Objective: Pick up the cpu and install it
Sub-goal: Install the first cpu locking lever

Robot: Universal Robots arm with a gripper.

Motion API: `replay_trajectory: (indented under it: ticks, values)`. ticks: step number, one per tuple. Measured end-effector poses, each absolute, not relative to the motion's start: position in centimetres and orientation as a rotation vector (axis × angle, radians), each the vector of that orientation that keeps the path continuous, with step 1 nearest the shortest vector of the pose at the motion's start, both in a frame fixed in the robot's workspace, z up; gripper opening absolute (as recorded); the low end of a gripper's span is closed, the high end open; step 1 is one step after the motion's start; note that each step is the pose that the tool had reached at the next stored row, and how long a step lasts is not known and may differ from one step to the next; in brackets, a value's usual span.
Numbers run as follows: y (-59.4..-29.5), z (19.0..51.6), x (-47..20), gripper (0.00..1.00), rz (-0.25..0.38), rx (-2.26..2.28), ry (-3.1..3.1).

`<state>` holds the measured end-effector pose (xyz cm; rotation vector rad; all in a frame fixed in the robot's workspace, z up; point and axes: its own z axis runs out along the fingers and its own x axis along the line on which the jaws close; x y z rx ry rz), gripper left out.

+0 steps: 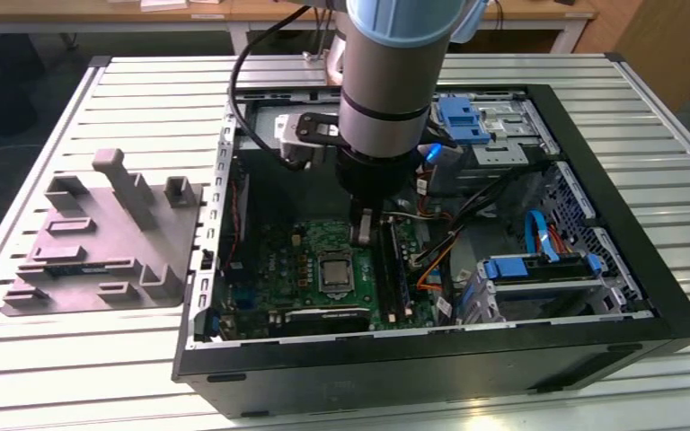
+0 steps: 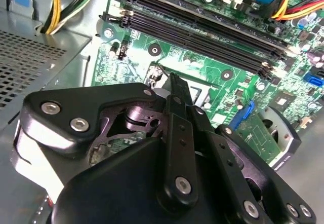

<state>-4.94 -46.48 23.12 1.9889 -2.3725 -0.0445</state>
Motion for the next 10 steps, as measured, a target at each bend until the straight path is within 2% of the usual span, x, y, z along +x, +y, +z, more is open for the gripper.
replay_trajectory:
  ticks: [10]
  values:
    - [-46.74, 22.82, -5.02, 0.11, -0.035, 2.057, -2.307]
